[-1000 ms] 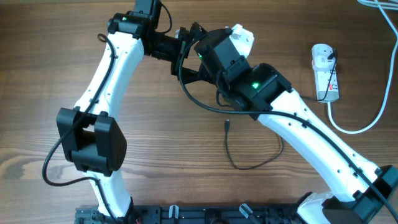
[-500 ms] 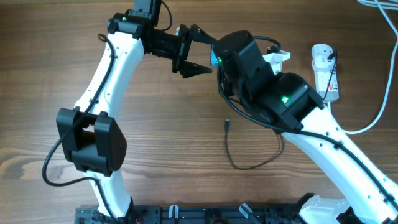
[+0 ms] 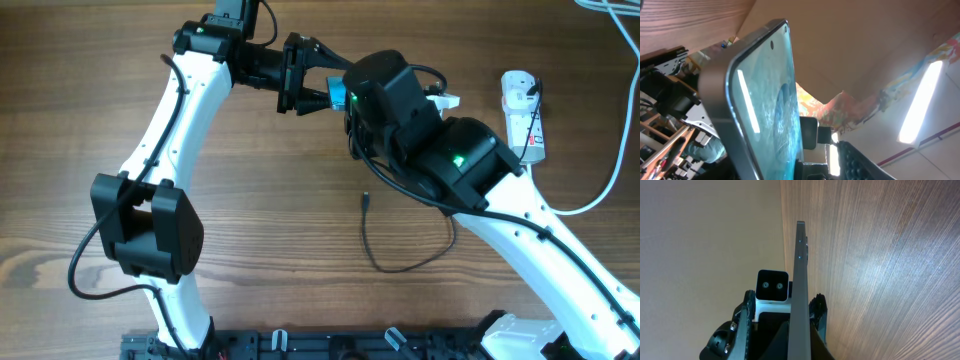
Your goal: Plug charger to phone and switch on socket
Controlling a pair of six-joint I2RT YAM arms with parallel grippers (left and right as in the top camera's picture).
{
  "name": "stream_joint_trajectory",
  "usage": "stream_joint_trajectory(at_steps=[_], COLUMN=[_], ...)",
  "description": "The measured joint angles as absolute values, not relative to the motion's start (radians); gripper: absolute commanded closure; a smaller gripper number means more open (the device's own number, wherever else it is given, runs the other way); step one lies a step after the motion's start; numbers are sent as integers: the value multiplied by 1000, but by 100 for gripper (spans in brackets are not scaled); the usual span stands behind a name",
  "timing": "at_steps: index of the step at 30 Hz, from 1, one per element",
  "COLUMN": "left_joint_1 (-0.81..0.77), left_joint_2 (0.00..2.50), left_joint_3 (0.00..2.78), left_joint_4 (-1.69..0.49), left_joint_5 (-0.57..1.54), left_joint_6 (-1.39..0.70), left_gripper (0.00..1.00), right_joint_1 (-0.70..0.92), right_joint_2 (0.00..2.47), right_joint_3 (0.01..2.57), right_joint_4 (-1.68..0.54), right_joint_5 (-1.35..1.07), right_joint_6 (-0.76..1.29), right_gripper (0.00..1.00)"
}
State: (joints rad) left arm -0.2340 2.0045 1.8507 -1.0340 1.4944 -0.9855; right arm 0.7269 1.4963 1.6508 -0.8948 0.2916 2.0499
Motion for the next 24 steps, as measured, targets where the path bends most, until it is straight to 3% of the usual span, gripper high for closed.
stream_joint_trajectory(at_steps=[4,11,24], left_joint_1=[-234,-234,-235], left_joint_2=[2004,2004,2004], left_joint_3=[1851,1851,1851], left_joint_4=[-1034,-1034,-1035], left_joint_5=[1490,1489,1438], left_joint_6=[-985,-986,-986], left_gripper=[61,68,68], right_joint_1=[727,727,725], right_joint_2=[1496,1496,1496], right_joint_3=[1651,1651,1651], right_joint_4=[-893,-878,-891], right_joint_5=[291,267,256], right_joint_6=[2053,2057,2057], right_gripper=[96,96,95])
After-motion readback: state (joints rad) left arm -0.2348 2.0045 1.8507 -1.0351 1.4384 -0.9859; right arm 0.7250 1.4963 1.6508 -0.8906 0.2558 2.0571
